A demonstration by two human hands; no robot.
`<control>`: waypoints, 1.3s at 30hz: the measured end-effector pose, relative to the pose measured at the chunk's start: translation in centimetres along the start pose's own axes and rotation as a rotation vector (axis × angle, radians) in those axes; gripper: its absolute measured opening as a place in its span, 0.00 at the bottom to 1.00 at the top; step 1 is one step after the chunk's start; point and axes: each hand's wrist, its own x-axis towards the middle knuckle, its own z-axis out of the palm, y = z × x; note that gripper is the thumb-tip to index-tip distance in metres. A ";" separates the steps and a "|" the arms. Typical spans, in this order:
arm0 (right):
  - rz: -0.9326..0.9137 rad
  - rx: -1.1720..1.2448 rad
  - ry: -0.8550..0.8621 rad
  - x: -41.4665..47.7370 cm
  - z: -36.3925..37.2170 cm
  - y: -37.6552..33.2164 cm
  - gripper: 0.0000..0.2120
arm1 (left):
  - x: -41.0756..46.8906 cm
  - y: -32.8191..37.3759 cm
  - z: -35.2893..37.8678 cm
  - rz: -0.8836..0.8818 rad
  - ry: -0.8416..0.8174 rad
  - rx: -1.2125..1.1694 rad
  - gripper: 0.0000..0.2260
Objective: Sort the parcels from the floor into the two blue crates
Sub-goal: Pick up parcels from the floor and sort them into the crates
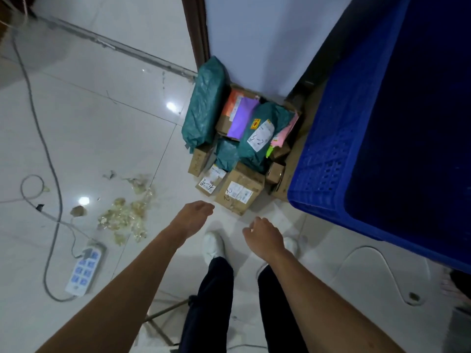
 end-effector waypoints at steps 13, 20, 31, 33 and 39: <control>0.285 0.292 -0.077 22.6 10.2 6.8 0.31 | 25.0 -8.4 6.3 0.048 0.071 0.420 0.25; 0.320 0.490 0.242 28.3 14.4 7.7 0.29 | 32.1 -10.2 8.2 0.110 -0.008 0.350 0.32; 0.472 0.935 0.243 28.9 13.3 5.4 0.26 | 31.6 -9.9 9.2 0.177 0.002 0.354 0.34; 0.452 0.873 0.223 27.3 12.3 5.2 0.24 | 29.9 -9.2 8.7 0.172 -0.012 0.356 0.36; 0.409 0.809 0.104 19.6 8.2 3.2 0.19 | 21.2 -5.4 6.6 0.203 0.058 0.246 0.28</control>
